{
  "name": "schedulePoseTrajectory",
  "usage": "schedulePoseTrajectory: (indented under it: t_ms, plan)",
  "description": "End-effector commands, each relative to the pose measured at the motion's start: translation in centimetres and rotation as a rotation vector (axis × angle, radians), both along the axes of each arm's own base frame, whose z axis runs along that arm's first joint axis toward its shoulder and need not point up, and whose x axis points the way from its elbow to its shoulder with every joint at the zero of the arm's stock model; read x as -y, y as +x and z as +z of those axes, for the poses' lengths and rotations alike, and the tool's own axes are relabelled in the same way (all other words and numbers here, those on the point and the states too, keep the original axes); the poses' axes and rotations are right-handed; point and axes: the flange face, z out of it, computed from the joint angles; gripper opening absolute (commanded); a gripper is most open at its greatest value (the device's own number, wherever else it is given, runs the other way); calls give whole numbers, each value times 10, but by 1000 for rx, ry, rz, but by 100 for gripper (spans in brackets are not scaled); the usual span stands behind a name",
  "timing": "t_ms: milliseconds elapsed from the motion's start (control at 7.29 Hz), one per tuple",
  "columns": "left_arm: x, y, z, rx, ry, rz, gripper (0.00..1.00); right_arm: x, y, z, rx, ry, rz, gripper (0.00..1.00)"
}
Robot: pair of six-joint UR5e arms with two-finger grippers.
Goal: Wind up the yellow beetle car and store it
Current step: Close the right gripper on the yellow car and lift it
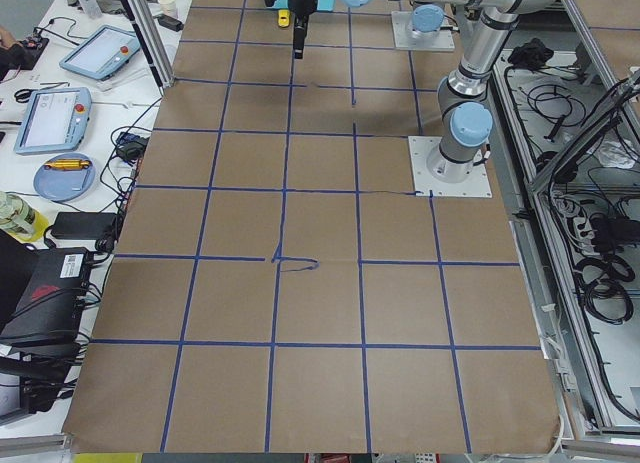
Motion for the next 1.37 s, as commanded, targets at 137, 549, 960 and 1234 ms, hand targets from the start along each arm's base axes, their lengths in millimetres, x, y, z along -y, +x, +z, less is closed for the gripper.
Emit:
schedulePoseTrajectory:
  t_ms: [137, 549, 960, 1234]
  plan:
    - [-6, -5, 3, -3, -7, -16, 100, 29, -13, -39, -32, 23, 80, 100]
    - [-6, -5, 5, -2, -11, -18, 100, 31, -21, -56, -24, 50, 61, 98]
    - [-6, -5, 6, -2, -15, -20, 100, 29, -20, -68, -13, 71, 16, 94]
    - [-6, -5, 6, -2, -15, -20, 100, 31, -22, -76, -12, 83, -9, 45]
